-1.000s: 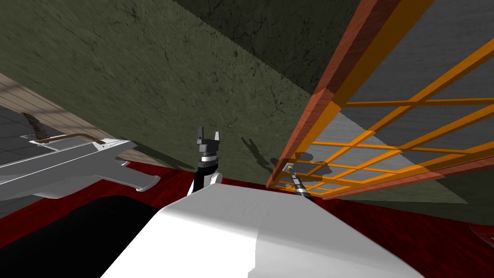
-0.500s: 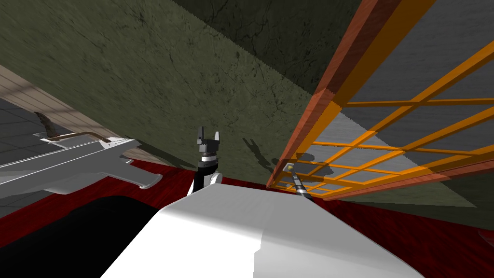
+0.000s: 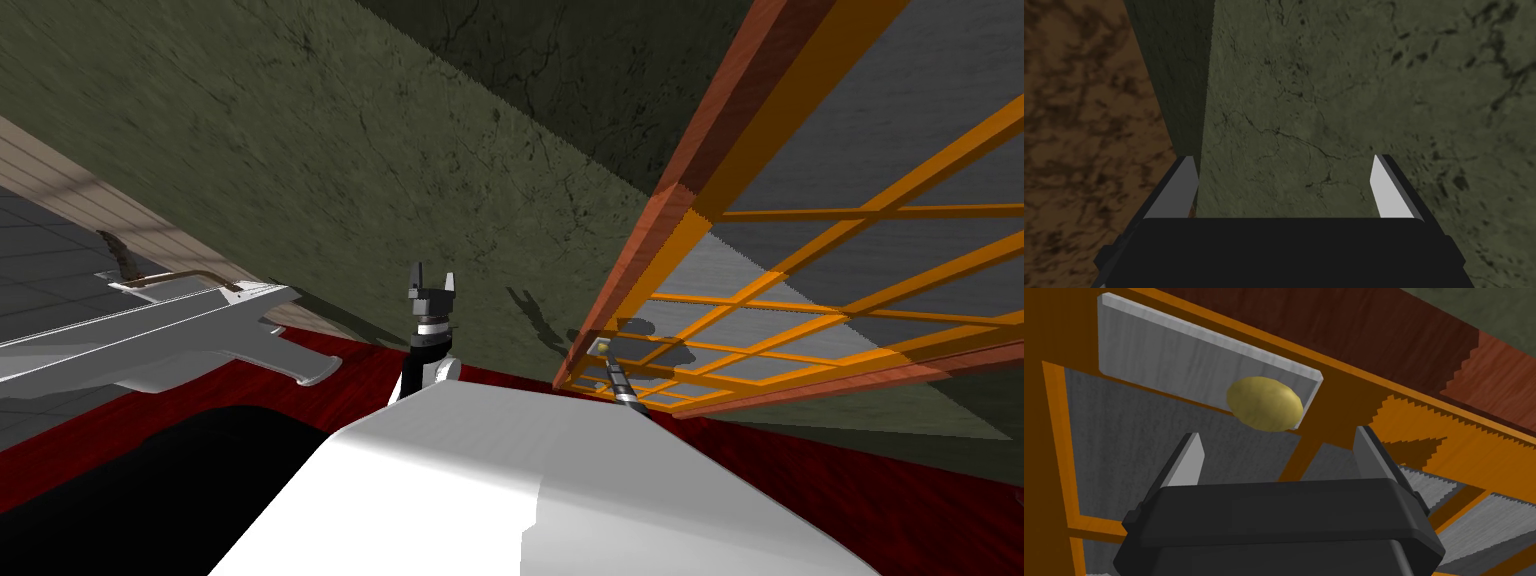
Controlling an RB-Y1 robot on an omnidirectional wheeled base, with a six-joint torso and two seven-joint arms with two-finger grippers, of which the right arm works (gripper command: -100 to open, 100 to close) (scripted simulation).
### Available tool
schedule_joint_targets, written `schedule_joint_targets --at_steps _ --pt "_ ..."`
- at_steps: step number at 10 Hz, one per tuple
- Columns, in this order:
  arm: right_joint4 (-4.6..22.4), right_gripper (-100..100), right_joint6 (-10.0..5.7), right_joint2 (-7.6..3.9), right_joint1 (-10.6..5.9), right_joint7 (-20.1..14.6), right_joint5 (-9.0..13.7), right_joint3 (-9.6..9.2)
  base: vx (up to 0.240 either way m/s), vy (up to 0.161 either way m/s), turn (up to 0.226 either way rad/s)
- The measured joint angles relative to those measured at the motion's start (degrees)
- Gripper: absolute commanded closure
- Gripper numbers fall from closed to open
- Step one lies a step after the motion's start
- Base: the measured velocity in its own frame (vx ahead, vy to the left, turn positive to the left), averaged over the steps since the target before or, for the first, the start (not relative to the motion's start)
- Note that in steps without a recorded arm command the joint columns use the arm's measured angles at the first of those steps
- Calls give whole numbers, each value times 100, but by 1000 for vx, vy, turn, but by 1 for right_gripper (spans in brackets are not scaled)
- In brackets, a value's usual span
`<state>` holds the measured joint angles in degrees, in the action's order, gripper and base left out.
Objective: Pull the door open
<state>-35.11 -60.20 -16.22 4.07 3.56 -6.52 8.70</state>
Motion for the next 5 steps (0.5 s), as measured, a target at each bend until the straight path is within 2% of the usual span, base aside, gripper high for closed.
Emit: schedule_joint_targets --at_steps 5 --pt "-119 -100 48 28 111 -702 102 4 -18 -4 36"
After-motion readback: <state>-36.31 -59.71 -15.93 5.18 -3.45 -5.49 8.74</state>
